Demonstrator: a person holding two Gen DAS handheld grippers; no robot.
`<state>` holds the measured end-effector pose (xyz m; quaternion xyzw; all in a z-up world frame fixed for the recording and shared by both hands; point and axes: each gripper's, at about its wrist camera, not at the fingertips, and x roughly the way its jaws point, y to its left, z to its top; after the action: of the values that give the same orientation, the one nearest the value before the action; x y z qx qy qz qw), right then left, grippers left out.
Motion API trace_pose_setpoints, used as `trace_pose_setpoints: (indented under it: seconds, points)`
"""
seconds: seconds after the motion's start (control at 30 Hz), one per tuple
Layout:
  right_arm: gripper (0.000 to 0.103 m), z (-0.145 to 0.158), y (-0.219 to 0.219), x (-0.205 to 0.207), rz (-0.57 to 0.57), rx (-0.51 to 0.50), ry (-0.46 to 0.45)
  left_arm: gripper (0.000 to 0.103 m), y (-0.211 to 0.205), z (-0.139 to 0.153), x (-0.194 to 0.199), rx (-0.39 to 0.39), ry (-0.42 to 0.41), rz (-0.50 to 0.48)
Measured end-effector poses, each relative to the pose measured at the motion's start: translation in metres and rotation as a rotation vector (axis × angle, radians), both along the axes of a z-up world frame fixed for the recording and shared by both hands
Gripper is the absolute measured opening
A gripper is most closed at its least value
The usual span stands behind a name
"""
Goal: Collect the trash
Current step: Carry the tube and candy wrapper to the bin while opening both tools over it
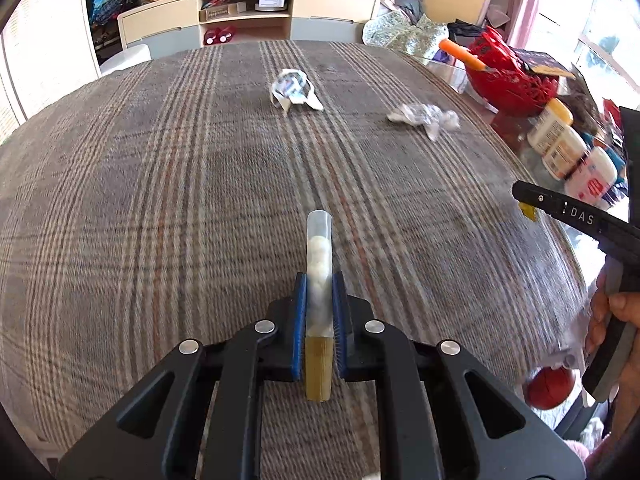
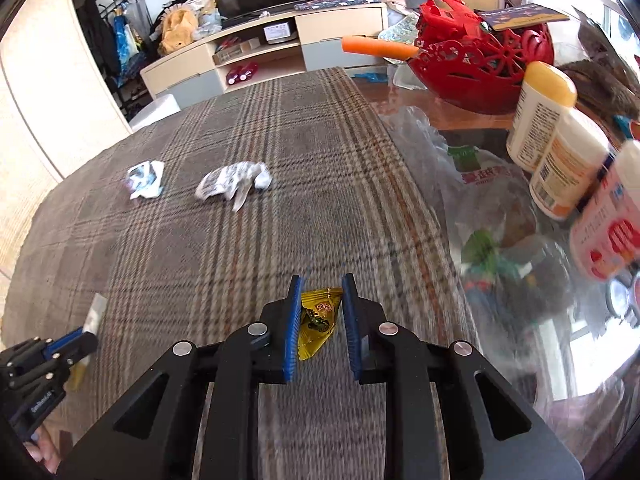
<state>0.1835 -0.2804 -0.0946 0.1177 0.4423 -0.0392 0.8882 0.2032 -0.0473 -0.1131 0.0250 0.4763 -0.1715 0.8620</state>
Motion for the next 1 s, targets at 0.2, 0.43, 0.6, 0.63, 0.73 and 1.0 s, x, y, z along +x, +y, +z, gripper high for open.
trace_pose_setpoints:
  seconds: [0.2,0.43,0.6,0.63,0.73,1.0]
  points:
    - [0.021,0.013,0.023,-0.060,0.059,0.049,-0.020,0.011,0.004,-0.001,-0.056,-0.052,0.034,-0.005]
    - [0.021,0.018,0.054,-0.136,0.135,0.087,-0.023,0.011,0.008,0.002,-0.130,-0.085,0.047,-0.025]
    - [0.021,0.012,0.068,-0.174,0.159,0.105,0.001,0.011,0.013,0.005,-0.168,-0.086,0.042,-0.034]
    - [0.021,0.010,0.069,-0.180,0.161,0.107,0.006,0.011,0.014,0.006,-0.174,-0.088,0.044,-0.032]
    - [0.021,0.003,0.074,-0.195,0.168,0.110,0.024,0.011,0.015,0.003,-0.187,-0.089,0.053,-0.036]
    - [0.021,-0.030,0.083,-0.211,0.178,0.098,0.096,0.011,0.009,-0.030,-0.211,-0.084,0.126,-0.060]
